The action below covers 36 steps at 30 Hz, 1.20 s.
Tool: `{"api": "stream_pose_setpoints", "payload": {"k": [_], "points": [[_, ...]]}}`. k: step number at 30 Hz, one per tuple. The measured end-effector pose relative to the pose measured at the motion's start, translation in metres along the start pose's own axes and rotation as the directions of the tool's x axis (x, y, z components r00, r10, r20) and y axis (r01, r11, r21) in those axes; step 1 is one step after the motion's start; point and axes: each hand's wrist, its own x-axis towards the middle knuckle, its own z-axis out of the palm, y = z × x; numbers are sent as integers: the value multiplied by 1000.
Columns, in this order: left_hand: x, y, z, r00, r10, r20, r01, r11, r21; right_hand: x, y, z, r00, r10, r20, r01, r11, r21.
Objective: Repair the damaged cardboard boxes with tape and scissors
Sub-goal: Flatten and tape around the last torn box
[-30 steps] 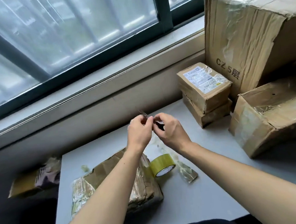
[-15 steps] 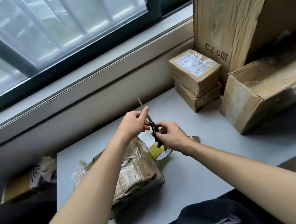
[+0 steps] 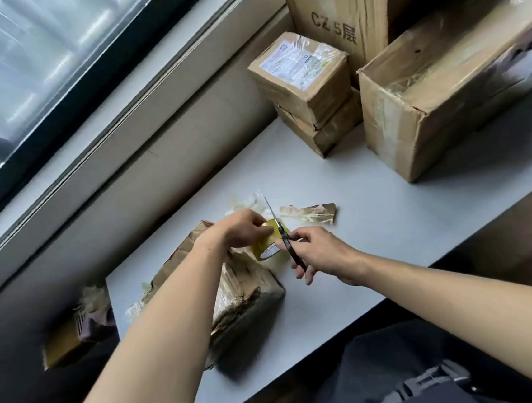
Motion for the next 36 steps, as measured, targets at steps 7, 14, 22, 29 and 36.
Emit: {"api": "stream_pose_setpoints", "payload": {"k": [7, 14, 22, 29, 36], "points": [[-16, -19, -22, 997, 71, -42, -83, 865, -495, -24, 17, 26, 996, -94, 1, 94, 996, -5], [-26, -33, -11, 970, 132, -206, -227, 796, -561, -41, 35, 43, 996, -61, -72, 52, 991, -120], [-37, -35, -9, 927, 226, -300, -360, 760, -540, -37, 26, 56, 987, 58, -150, -91, 970, -224], [-35, -34, -18, 923, 238, -303, -371, 763, -529, -17, 16, 56, 984, 107, -141, -136, 967, -216], [-28, -36, -20, 939, 213, -270, -331, 771, -544, 5, 15, 48, 992, 109, -56, -117, 978, -172]]}}
